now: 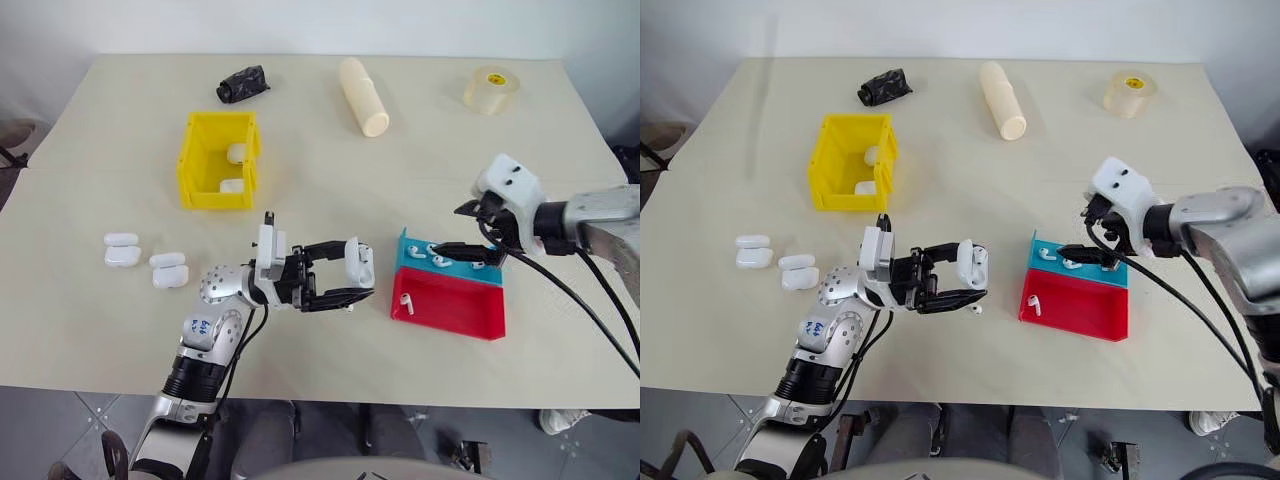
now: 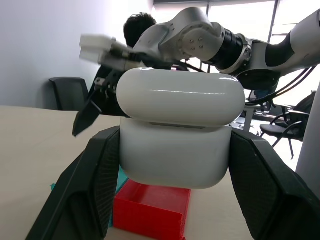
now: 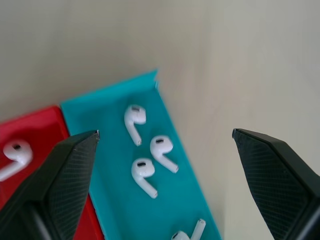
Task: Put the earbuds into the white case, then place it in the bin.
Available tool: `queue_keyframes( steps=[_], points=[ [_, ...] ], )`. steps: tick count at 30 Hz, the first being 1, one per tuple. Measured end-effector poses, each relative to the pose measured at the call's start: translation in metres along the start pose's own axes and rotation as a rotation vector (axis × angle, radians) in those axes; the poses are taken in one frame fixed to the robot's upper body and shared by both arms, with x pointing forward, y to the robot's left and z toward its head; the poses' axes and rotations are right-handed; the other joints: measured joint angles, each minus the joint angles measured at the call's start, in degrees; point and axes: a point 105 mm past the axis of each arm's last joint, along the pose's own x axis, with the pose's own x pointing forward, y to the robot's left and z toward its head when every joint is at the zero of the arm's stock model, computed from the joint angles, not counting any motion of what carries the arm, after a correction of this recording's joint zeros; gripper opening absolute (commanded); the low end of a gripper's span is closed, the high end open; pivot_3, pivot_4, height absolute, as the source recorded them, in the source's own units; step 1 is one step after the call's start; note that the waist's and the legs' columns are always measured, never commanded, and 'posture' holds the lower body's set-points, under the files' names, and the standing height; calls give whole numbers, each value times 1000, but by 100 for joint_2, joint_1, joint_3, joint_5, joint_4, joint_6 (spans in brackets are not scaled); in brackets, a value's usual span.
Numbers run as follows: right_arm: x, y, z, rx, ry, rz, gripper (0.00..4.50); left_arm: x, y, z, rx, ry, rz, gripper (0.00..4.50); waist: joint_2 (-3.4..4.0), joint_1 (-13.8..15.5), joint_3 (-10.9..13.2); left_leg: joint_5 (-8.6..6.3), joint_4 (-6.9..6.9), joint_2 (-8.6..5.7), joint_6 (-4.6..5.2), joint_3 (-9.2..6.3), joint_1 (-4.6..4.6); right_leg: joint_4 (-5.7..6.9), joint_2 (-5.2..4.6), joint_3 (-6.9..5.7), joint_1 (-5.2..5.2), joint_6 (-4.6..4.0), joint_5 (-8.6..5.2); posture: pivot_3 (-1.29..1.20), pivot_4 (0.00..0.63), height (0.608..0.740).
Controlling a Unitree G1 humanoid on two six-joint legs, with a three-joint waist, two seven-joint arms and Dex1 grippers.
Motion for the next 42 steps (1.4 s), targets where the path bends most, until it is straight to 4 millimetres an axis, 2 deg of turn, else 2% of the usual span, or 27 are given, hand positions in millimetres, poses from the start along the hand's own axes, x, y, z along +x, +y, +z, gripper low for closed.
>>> queue_keyframes(
  steps=[3,14,15,17,20,31,33,36,42],
  points=[
    [8,2,-11,8,65,42,4459,1,0,0,1,-2,8,2835,0,-9,0,0,1,-3,1,3,-1,1,-4,1,-3,0,0,0,150,740],
    [15,2,-21,18,173,40,4459,-4,-2,-5,-7,-1,45,2835,0,-11,0,1,5,-4,-1,4,-1,9,3,2,-6,0,0,0,150,740],
    [17,3,-22,30,175,44,4048,-3,-2,-5,-7,-1,44,2835,0,-14,0,1,4,-4,-1,4,-1,9,3,2,-7,0,0,0,150,740],
    [20,5,-22,43,175,52,3555,-3,-2,-5,-5,1,44,2835,0,-13,0,1,4,-4,-1,5,-1,9,3,2,-7,0,0,0,150,740],
    [22,7,-22,55,177,58,2556,-3,-2,-5,2,0,42,2835,0,-12,0,1,5,-4,-1,5,-1,9,3,2,-7,0,0,0,150,740],
    [26,9,-20,47,183,43,2556,-2,-2,-4,4,0,40,2835,0,-12,0,1,5,-7,-1,4,-1,10,3,2,-8,0,0,0,150,740],
    [26,9,-21,51,186,44,2189,-2,-2,-4,5,0,40,2835,0,-12,0,1,5,-7,-1,5,-1,10,3,2,-8,0,0,0,150,740],
    [26,10,-22,55,190,45,1336,-2,-1,-4,7,0,38,2835,0,-12,0,1,5,-7,-1,5,-1,10,3,2,-8,0,0,0,150,740],
    [26,10,-22,45,195,31,1336,-2,-1,-3,9,-1,37,2835,0,-12,0,1,5,-8,-1,5,-1,11,3,2,-8,0,0,0,150,740]
  ],
)
